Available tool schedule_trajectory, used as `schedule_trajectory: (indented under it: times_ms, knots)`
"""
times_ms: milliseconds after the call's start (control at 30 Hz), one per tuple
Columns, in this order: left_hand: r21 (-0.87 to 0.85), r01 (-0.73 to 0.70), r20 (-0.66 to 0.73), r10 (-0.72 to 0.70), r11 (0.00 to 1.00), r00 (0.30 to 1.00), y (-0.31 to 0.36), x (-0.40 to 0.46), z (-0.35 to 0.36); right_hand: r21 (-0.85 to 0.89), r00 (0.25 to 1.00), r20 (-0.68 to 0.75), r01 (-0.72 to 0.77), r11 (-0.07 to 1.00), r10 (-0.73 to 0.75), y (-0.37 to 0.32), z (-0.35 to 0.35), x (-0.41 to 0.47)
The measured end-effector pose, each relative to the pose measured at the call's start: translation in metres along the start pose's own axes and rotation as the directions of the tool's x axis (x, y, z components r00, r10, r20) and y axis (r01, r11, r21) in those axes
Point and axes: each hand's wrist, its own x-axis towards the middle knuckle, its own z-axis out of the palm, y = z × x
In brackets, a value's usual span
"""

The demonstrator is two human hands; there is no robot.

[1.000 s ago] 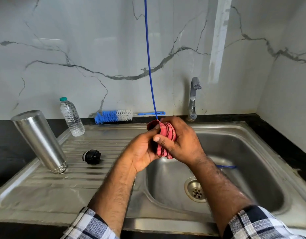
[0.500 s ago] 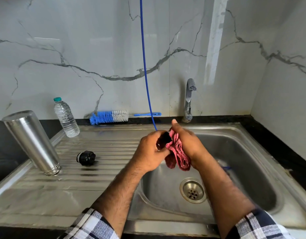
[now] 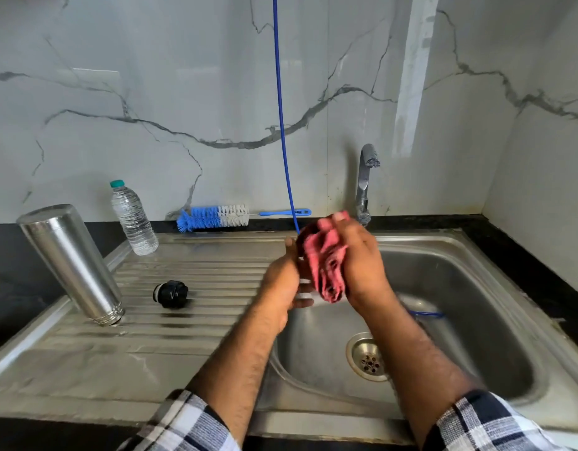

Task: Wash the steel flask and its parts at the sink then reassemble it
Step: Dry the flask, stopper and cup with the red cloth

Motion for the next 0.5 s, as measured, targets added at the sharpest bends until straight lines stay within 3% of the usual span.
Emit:
schedule_trajectory:
  times_ms: [33,67,100,233,400,500]
  knots:
    - [-0.004,-0.001,-0.005,0.001,1.0,1.0,-0.001,0.001,0.003,0.203,0.985,-0.071,-0.143,0.969,0.16,-0.004,0.0,0.002]
    - [-0.033,-0.021,0.017,0.022,0.999,1.0,0.0,-0.001,0.005,0.284,0.958,-0.127,-0.214,0.935,0.258,-0.005,-0.002,0.004]
    - [-0.06,-0.085,0.034,0.087,0.995,0.996,0.002,-0.003,0.004,0.255,0.946,-0.181,-0.219,0.942,0.269,-0.004,-0.006,0.007]
    - [-0.117,-0.441,-0.039,0.44,0.89,0.897,0.007,-0.002,0.0,-0.045,0.969,-0.229,-0.11,0.993,0.097,0.009,-0.014,0.009]
    - [-0.082,-0.513,0.087,0.519,0.855,0.851,-0.002,-0.002,0.001,-0.208,0.972,-0.225,0.02,0.978,-0.068,0.004,-0.018,0.007]
    - [-0.101,-0.556,0.102,0.565,0.825,0.819,0.0,-0.002,0.004,-0.219,0.961,-0.209,0.133,0.967,-0.18,-0.001,-0.013,0.005]
